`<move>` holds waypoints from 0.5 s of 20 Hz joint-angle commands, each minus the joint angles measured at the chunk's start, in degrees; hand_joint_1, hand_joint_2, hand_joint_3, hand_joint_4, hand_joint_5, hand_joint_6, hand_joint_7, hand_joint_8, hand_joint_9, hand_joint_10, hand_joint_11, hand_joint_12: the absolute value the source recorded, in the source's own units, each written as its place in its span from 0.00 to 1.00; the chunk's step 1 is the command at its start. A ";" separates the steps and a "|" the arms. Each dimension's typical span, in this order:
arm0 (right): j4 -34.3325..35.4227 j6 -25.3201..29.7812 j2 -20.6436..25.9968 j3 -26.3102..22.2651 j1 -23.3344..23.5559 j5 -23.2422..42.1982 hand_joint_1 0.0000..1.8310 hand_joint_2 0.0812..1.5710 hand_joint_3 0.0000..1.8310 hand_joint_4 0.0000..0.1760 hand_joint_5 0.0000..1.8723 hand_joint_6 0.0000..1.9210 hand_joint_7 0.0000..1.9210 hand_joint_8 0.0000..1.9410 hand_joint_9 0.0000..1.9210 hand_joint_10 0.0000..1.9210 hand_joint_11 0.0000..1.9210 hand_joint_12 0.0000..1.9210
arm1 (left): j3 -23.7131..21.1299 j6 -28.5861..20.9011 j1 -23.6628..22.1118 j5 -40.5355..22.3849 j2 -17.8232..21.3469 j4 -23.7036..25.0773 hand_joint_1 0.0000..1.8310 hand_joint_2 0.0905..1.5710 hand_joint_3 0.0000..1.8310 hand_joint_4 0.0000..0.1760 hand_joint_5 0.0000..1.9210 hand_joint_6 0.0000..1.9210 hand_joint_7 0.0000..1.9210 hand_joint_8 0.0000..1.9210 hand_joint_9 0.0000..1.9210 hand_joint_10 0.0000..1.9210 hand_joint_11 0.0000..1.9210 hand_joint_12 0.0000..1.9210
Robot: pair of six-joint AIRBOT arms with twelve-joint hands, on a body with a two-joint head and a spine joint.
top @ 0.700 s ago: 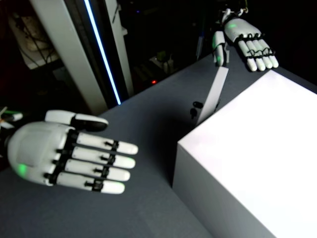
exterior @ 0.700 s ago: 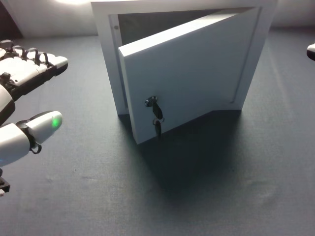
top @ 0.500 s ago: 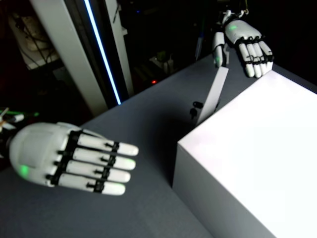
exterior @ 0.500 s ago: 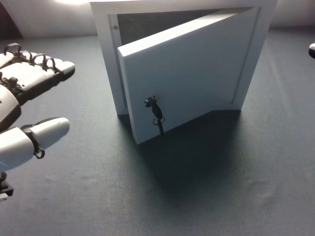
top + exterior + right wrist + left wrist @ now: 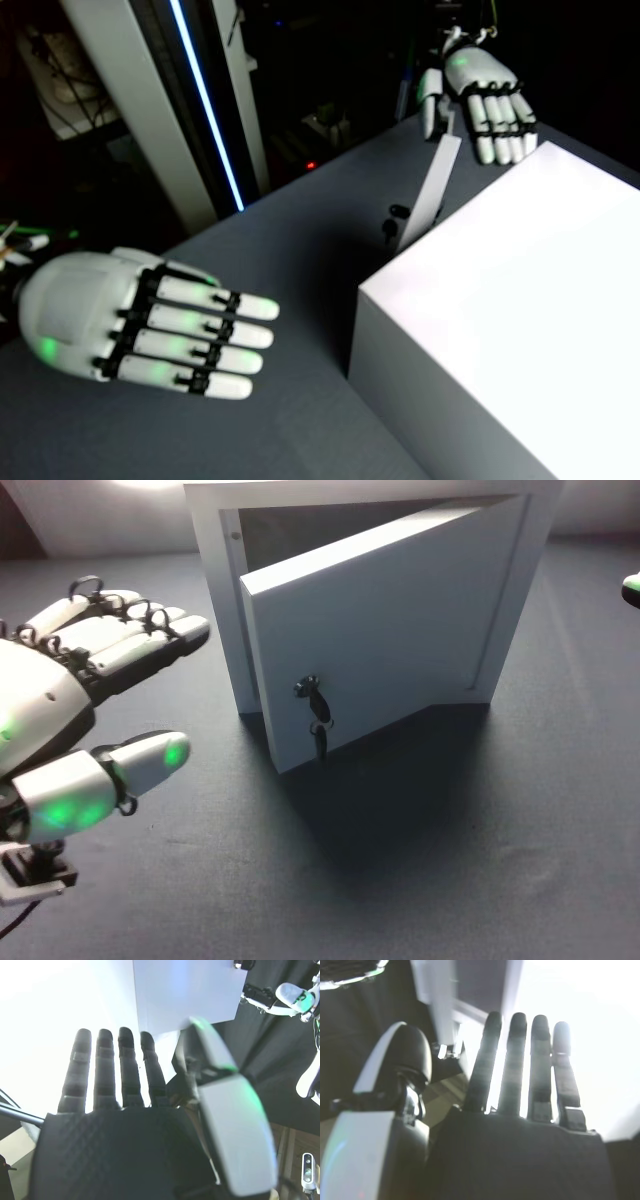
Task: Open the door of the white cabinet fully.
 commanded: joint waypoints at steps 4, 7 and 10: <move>1.55 0.60 -0.02 0.52 0.32 6.82 0.25 0.84 0.00 0.14 0.12 0.00 0.12 0.00 0.08 0.00 0.02 0.08 | 1.73 -1.28 -2.74 -4.15 -2.51 0.77 0.02 0.95 0.00 0.00 0.10 0.00 0.11 0.00 0.12 0.00 0.00 0.29; 1.54 0.63 -0.05 0.55 0.32 6.82 0.28 0.84 0.00 0.13 0.13 0.00 0.11 0.00 0.08 0.00 0.04 0.08 | 2.83 -1.27 -4.13 -2.86 -3.73 0.91 0.02 0.95 0.00 0.00 0.08 0.00 0.08 0.00 0.08 0.00 0.00 0.25; 1.52 0.63 -0.10 0.60 0.32 6.82 0.29 0.84 0.00 0.01 0.13 0.00 0.12 0.00 0.09 0.00 0.05 0.08 | 3.67 -1.27 -5.20 -1.85 -4.36 1.01 0.06 0.94 0.00 0.00 0.07 0.00 0.07 0.00 0.07 0.00 0.00 0.22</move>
